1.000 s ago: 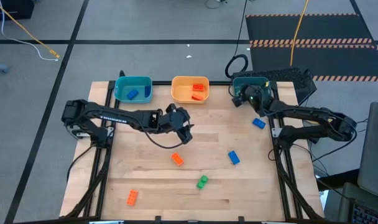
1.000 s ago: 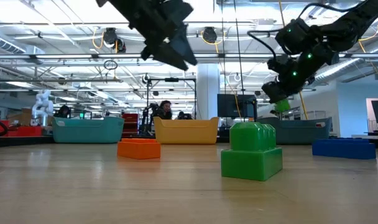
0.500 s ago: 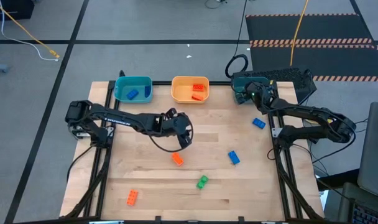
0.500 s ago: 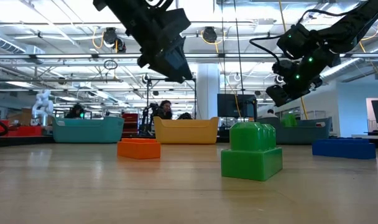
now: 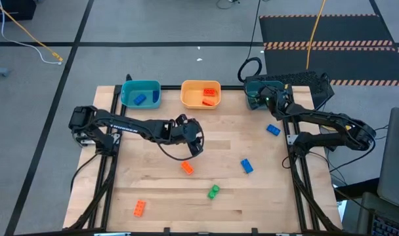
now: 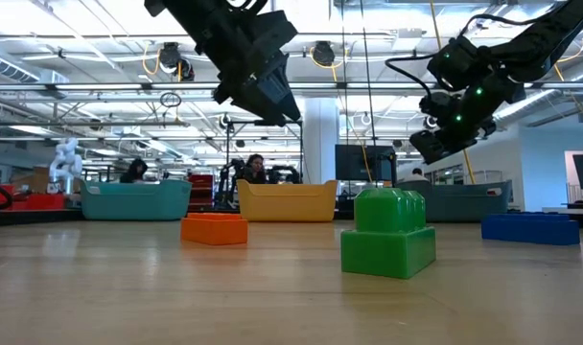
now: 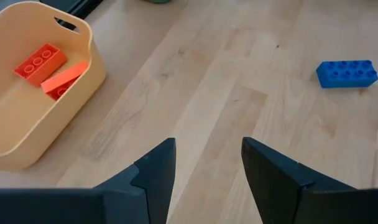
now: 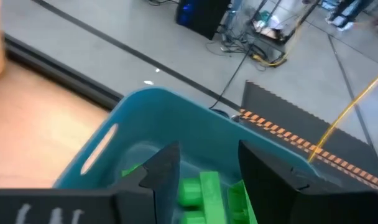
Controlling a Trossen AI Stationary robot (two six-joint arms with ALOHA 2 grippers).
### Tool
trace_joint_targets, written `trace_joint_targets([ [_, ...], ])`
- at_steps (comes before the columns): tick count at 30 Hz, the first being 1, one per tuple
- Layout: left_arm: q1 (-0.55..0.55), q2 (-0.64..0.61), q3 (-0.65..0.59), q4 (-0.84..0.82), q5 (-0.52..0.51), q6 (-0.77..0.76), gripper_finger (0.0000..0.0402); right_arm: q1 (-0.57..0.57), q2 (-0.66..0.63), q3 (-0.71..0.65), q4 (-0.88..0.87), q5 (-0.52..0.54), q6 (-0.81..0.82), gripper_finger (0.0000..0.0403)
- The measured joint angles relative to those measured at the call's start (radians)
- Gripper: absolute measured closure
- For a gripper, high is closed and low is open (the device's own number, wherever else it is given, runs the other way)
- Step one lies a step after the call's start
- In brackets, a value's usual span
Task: Sort & place blocks by color
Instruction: Put the blue game piece into the blue bin
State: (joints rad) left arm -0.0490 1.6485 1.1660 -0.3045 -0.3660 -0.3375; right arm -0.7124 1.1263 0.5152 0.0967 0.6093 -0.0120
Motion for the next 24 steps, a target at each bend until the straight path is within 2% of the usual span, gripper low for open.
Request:
trace_joint_targets([
  [3,-0.002,0.000,0.000,-0.003,0.000,0.001,0.0215,0.000,0.000,0.000,0.000,-0.099,0.000,0.0241],
  [9,-0.013,0.000,0.000,-0.064,0.001,0.013,0.0215,0.000,0.000,-0.015,0.006,-0.399,0.030,0.0247],
  [16,-0.013,0.000,0.000,0.016,-0.017,0.008,0.0215,0.027,-0.001,-0.026,-0.003,-0.715,0.079,0.0248],
  [18,-0.022,0.000,0.000,0.015,-0.021,0.003,0.0215,0.071,-0.010,-0.027,-0.005,-0.745,0.064,0.0248],
  [24,-0.039,0.000,0.000,-0.015,-0.026,0.010,0.0215,0.222,-0.066,-0.027,-0.017,-0.731,0.053,0.0248],
])
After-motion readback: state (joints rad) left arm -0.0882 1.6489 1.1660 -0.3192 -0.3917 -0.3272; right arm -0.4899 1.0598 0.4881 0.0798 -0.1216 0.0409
